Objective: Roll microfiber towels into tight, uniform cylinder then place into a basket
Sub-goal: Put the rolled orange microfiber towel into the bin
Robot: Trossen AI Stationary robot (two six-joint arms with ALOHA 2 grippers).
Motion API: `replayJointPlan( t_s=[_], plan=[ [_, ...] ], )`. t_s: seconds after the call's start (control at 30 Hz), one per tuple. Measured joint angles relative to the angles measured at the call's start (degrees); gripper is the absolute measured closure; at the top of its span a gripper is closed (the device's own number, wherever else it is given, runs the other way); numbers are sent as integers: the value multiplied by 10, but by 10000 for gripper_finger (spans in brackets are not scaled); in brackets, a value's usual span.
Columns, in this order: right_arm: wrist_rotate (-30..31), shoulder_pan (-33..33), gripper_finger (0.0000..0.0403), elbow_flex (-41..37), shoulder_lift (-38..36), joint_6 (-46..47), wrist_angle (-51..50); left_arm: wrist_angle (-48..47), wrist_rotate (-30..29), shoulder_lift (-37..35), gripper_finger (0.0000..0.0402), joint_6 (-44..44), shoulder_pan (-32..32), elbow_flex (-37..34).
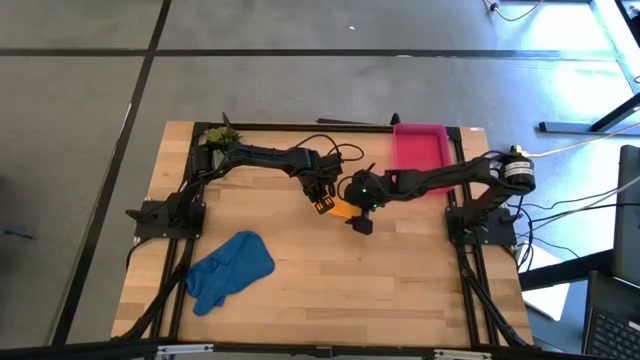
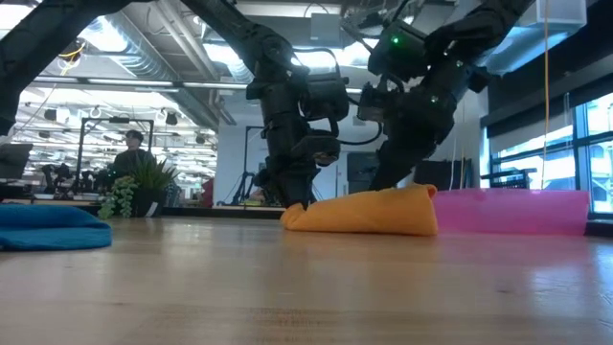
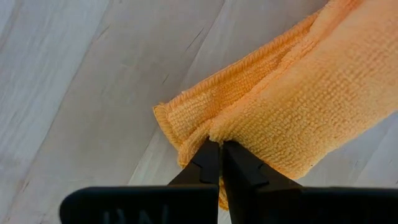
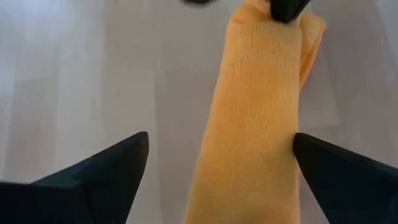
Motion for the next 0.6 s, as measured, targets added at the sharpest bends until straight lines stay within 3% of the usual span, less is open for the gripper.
replayJointPlan(
  t_s=[0.6],
  plan=[
    [14, 0, 4, 1, 86, 1, 38, 0, 0, 0, 401, 0, 0, 0]
  ],
)
